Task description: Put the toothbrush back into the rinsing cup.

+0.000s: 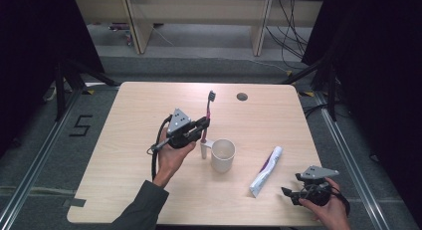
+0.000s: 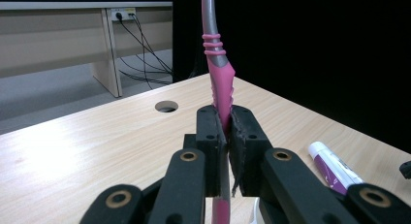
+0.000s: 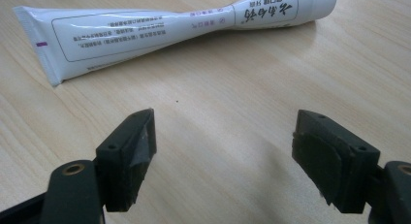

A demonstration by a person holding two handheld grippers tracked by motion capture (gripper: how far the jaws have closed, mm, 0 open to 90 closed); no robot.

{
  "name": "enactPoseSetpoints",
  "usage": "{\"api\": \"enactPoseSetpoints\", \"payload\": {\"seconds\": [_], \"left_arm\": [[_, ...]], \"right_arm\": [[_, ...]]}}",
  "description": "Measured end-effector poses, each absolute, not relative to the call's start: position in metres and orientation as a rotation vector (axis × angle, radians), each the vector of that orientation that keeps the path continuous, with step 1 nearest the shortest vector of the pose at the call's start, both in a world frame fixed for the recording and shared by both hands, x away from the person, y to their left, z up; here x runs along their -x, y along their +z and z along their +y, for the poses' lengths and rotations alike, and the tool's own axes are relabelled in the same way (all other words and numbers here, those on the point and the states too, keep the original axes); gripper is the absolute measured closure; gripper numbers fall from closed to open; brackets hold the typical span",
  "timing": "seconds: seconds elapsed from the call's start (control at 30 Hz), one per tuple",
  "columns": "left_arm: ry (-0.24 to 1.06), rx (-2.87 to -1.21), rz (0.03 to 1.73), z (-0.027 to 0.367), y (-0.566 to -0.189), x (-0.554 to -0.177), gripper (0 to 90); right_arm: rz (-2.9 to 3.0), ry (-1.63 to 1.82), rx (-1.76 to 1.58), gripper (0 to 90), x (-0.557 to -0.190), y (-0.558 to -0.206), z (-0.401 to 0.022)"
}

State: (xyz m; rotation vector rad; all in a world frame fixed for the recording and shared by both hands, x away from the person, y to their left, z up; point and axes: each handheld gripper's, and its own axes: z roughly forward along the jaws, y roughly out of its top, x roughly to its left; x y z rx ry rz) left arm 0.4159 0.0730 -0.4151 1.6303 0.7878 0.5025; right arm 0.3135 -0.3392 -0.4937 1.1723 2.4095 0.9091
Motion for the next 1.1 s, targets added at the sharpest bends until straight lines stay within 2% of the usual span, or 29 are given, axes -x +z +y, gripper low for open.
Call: {"api": "enactPoseSetpoints", "payload": {"seconds": [1.1], "left_arm": [[0.472, -1.703, 0.802, 0.078, -0.444, -0.409, 82.0]], "right_arm": [[2.405, 0.914, -1.179, 24.6, -0.313, -0.494, -0.338]]}}
